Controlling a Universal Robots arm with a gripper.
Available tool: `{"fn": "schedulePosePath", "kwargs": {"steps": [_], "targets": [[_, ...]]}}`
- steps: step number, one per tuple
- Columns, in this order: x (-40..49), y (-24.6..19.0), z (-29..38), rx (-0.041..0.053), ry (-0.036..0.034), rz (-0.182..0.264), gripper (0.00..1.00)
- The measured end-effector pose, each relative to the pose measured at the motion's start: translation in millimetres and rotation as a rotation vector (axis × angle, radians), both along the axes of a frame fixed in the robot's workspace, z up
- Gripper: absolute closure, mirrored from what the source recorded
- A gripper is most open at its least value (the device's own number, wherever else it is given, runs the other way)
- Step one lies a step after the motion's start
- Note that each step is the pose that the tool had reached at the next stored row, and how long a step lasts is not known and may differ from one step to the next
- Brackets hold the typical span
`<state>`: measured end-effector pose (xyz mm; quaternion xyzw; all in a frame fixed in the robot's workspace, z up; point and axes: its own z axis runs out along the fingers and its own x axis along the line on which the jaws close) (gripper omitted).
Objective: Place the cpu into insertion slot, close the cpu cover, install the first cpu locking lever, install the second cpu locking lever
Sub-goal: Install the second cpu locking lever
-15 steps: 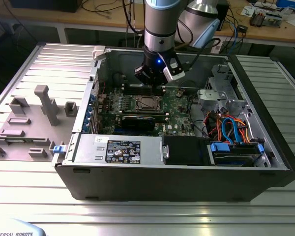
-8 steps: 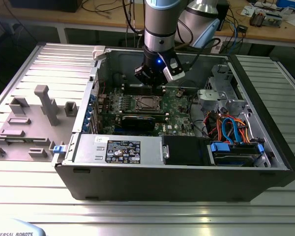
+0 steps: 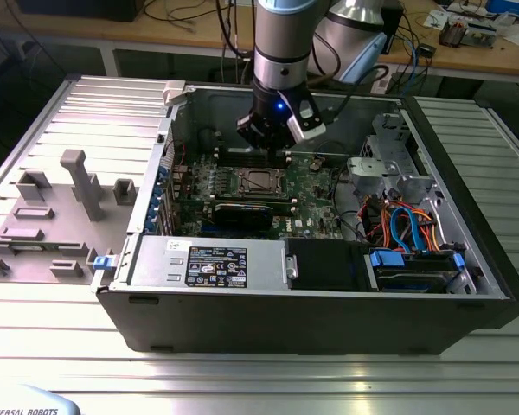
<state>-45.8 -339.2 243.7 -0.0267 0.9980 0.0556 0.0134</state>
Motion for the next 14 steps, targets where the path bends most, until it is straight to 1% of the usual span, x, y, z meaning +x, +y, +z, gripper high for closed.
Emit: {"fn": "schedulePosePath", "kwargs": {"steps": [6, 10, 14], "targets": [[0.0, -0.3, 1.1, 0.0003, 0.0000, 0.000, 0.89], [0.0, -2.8, 1.1, 0.0002, 0.0000, 0.000, 0.89], [0.1, -3.2, 0.5, 0.0002, 0.0000, 0.000, 0.89]]}}
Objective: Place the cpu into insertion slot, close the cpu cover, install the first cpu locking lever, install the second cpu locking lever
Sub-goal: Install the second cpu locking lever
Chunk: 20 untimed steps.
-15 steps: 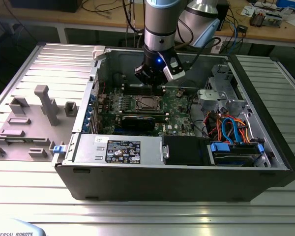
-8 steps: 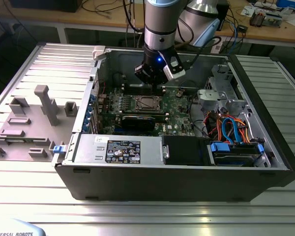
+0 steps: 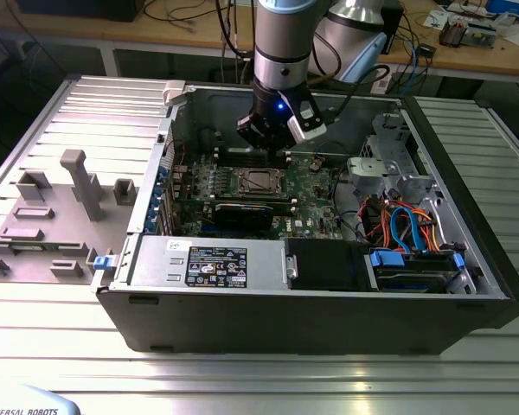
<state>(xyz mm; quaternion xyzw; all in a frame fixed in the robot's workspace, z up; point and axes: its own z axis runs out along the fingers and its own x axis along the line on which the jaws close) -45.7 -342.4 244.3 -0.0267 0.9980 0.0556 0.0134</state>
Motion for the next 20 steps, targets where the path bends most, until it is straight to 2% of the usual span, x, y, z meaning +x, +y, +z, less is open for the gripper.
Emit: {"fn": "schedulePosePath", "kwargs": {"steps": [16, 17, 19, 20], "targets": [[3.0, -1.4, -0.2, 0.0000, 0.0000, 0.000, 0.89], [3.0, -1.5, -0.2, -0.0041, 0.0000, 0.000, 0.89], [3.0, -1.8, -0.2, -0.0200, 0.0000, 0.000, 0.89], [3.0, -2.1, -0.2, -0.0349, 0.0000, 0.000, 0.89]]}}
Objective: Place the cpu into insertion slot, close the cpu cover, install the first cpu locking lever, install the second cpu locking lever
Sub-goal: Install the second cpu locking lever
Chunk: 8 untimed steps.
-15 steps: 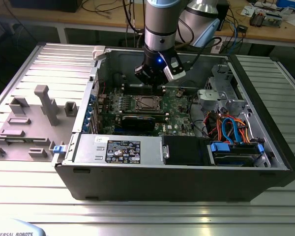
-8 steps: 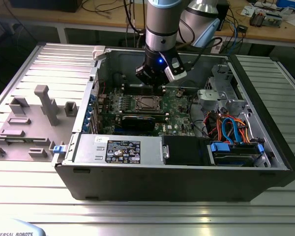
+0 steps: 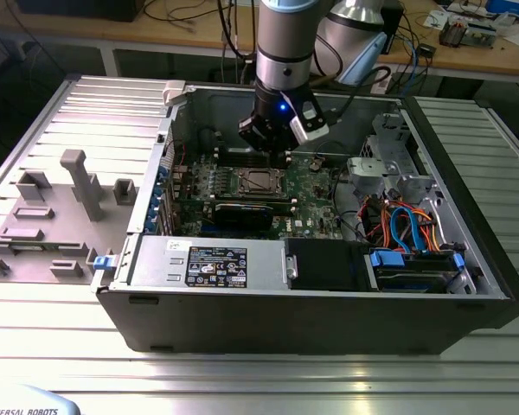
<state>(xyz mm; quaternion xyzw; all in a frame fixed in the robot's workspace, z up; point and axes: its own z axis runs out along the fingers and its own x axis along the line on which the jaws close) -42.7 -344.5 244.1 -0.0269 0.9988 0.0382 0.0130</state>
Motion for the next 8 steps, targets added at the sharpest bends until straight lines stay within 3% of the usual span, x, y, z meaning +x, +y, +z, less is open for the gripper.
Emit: {"fn": "schedulePosePath", "kwargs": {"steps": [1, 8], "targets": [[0.0, -0.6, 0.0, -0.0071, 0.0001, 0.000, 0.89], [0.0, -1.8, 0.0, -0.0074, 0.0000, 0.000, 0.89]]}}
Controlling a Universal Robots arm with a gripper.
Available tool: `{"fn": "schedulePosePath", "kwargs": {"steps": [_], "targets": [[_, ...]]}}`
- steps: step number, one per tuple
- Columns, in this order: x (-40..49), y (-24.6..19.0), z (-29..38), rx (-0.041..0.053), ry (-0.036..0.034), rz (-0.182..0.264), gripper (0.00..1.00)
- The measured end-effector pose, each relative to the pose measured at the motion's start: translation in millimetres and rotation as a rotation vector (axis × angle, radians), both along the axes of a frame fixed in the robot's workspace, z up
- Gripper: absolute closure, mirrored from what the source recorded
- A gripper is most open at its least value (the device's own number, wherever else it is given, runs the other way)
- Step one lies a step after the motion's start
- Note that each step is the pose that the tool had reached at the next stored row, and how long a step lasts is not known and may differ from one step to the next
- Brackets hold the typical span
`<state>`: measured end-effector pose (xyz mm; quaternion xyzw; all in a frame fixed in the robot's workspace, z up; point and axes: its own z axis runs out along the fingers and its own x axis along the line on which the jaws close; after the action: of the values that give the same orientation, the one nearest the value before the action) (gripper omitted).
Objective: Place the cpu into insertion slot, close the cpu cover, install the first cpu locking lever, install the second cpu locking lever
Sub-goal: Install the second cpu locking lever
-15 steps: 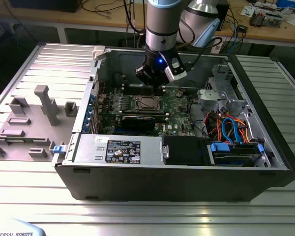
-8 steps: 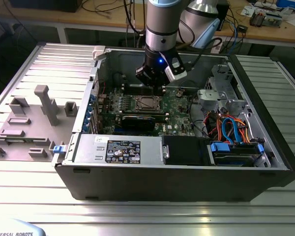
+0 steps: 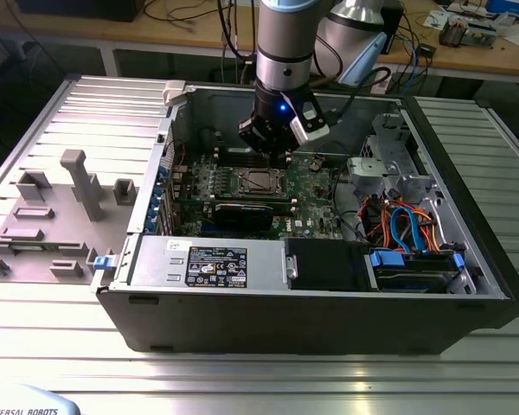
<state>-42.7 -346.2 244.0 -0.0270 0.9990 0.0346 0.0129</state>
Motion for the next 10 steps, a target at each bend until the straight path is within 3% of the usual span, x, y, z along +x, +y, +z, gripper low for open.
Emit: {"fn": "schedulePosePath", "kwargs": {"steps": [10], "targets": [[0.0, -0.7, 0.0, 0.0000, 0.0000, 0.000, 0.89]]}}
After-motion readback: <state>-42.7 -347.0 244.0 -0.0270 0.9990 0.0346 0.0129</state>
